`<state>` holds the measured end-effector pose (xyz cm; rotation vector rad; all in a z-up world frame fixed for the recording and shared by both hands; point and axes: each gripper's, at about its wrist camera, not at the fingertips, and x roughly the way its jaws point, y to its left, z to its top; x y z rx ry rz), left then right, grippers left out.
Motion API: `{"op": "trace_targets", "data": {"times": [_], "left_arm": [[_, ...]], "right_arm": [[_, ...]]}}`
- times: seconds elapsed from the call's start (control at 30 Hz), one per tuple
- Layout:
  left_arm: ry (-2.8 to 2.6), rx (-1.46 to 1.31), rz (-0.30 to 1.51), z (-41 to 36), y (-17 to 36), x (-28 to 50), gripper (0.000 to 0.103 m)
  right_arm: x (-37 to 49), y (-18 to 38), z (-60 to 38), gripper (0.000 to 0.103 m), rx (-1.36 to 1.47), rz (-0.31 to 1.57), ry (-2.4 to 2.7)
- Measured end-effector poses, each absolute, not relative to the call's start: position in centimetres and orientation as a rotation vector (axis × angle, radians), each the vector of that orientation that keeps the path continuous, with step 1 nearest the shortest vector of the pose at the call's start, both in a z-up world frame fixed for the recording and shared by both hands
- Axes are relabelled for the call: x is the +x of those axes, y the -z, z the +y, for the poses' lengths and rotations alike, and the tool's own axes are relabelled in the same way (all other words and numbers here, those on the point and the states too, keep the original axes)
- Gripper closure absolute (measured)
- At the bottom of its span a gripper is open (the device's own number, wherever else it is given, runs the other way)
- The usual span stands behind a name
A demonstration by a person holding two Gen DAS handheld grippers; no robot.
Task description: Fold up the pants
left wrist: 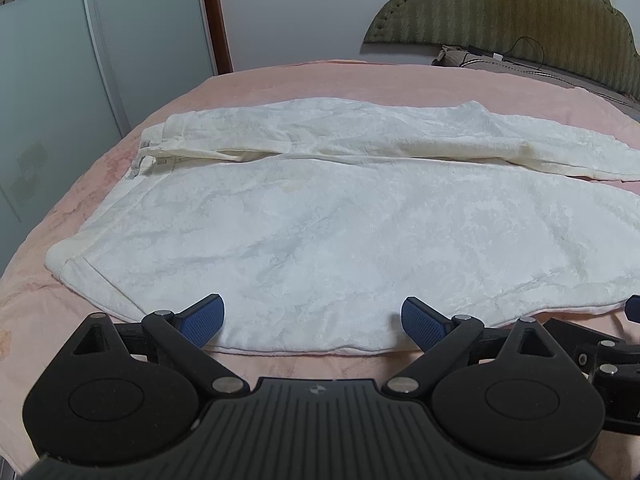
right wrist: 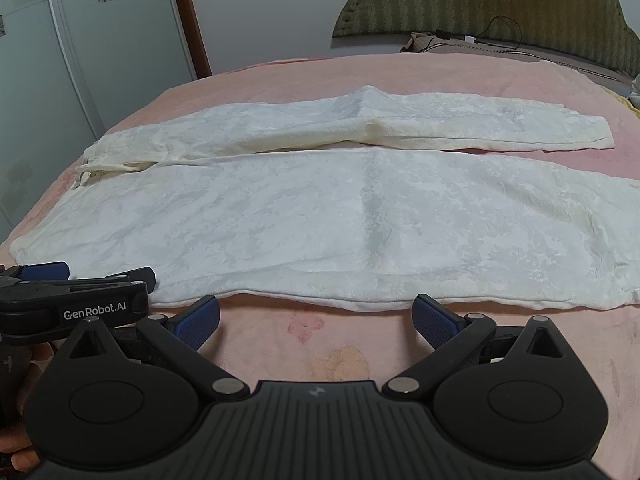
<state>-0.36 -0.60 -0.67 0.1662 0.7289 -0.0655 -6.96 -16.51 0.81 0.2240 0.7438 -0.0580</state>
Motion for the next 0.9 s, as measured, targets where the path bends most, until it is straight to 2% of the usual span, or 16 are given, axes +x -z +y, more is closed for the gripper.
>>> {"op": "trace_targets", "data": {"times": [0.47, 0.67, 0.8, 0.83, 0.9], "left_arm": [[0.063, 0.173, 0.726, -0.5, 0.6, -0.2, 0.006], [0.004, 0.167, 0.663, 0.6, -0.5, 1.1, 0.006], [-0.072, 0.157, 0.615, 2.4, -1.4, 2.7, 0.006], [-0.093, 0.153, 0.611, 2.9, -1.5, 3.3, 0.006], [-0.131, 0.142, 0.618, 4.0, -1.5, 4.7, 0.006]], "right_arm": [[-6.8, -1.4, -16.9, 0.000, 0.236, 0.721, 0.010], [-6.0, -4.4, -17.3, 0.000, 0.150, 0.501, -0.087], [-5.0, -6.7, -17.6, 0.000, 0.066, 0.252, -0.090], [-4.0, -6.8, -17.2, 0.000, -0.007, 0.221, -0.120], [-0.7, -6.1, -16.0, 0.000, -0.189, 0.306, -0.165]]}}
